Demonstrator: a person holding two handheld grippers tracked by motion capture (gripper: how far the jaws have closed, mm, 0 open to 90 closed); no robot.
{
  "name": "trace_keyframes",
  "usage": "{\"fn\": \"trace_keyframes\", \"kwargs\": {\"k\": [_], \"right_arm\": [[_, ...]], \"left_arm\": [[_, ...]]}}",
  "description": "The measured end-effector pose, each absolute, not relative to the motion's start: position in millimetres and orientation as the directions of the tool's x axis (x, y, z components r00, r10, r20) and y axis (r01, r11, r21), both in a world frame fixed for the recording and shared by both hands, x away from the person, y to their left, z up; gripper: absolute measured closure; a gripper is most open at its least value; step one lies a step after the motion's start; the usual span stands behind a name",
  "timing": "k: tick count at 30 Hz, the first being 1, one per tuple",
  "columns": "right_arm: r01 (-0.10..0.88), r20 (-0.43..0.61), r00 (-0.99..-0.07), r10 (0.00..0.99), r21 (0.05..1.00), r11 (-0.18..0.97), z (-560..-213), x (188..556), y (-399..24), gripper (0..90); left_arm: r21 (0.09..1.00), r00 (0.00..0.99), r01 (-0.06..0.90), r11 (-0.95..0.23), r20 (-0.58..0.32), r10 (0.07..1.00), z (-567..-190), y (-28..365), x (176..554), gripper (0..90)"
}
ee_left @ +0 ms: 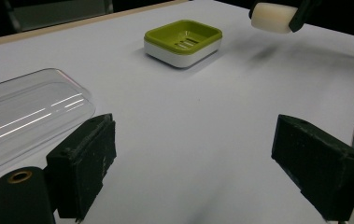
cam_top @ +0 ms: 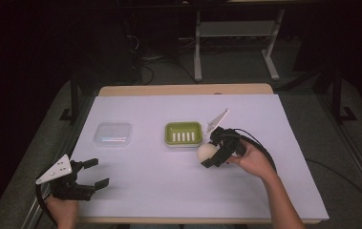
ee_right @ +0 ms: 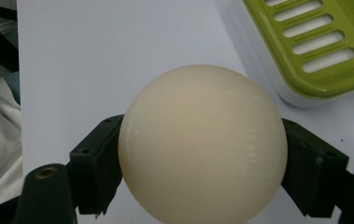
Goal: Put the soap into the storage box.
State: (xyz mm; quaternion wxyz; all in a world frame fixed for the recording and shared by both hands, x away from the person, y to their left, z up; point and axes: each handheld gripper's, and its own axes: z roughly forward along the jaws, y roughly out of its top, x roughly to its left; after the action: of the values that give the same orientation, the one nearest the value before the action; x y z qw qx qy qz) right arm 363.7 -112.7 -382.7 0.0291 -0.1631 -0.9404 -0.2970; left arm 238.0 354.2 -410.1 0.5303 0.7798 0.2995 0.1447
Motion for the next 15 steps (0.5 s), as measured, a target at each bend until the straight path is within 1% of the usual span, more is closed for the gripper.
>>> {"fn": "trace_keyframes", "kwargs": {"k": [2,5,15], "right_arm": [[0.33,0.162,-0.943,0.29,0.551,0.766,-381,367,-113,21.8],[0.329,0.152,-0.943,0.295,0.544,0.772,-379,370,-110,21.9],[0.313,0.158,-0.949,0.271,0.544,0.778,-371,381,-100,21.8]], "left_arm": [[0.913,0.779,0.315,-0.258,-0.093,0.62,-410,354,238,13.2],[0.913,0.779,0.316,-0.259,-0.093,0.62,-410,354,238,13.2],[0.912,0.78,0.316,-0.261,-0.092,0.62,-410,354,238,13.2]]}}
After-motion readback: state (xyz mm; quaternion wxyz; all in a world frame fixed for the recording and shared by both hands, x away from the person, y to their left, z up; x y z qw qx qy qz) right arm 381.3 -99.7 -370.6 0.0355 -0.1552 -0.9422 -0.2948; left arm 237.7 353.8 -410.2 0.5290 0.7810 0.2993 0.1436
